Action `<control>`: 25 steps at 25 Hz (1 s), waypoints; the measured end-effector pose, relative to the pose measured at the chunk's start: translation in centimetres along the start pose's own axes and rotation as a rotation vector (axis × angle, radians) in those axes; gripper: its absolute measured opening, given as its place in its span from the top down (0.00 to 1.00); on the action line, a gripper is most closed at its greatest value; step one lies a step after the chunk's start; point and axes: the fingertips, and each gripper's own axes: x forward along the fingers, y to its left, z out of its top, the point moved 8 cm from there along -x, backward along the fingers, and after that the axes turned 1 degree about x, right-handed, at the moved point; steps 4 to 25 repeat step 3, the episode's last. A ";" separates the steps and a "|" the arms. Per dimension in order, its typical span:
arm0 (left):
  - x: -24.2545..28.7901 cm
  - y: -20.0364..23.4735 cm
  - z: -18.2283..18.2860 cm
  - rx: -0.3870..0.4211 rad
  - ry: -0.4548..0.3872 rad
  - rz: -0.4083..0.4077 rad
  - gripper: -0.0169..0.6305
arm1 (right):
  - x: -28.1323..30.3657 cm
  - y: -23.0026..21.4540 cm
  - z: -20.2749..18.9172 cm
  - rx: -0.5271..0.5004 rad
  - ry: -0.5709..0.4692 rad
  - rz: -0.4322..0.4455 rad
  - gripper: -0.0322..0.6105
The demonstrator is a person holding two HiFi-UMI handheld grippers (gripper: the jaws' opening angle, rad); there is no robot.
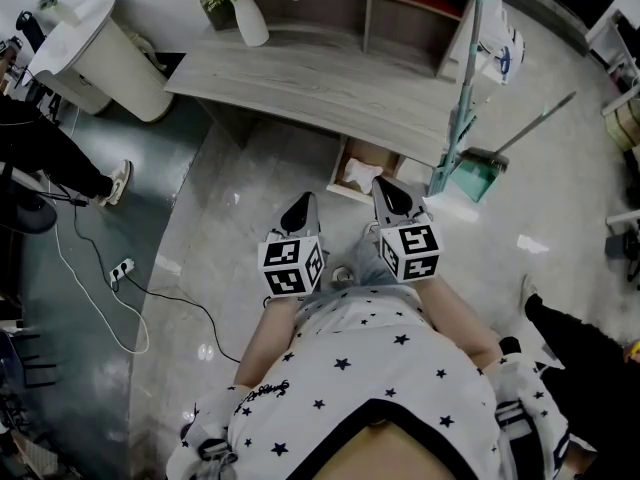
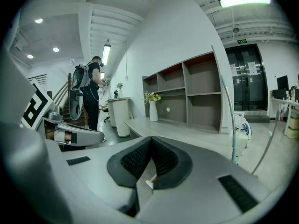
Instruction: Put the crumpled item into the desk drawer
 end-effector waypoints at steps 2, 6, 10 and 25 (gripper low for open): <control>0.1 0.1 0.0 0.000 0.000 0.000 0.96 | 0.2 0.0 -0.1 -0.001 0.000 0.002 0.96; 0.2 0.2 0.0 0.000 -0.001 0.000 0.96 | 0.3 0.1 -0.1 -0.002 -0.001 0.004 0.96; 0.2 0.2 0.0 0.000 -0.001 0.000 0.96 | 0.3 0.1 -0.1 -0.002 -0.001 0.004 0.96; 0.2 0.2 0.0 0.000 -0.001 0.000 0.96 | 0.3 0.1 -0.1 -0.002 -0.001 0.004 0.96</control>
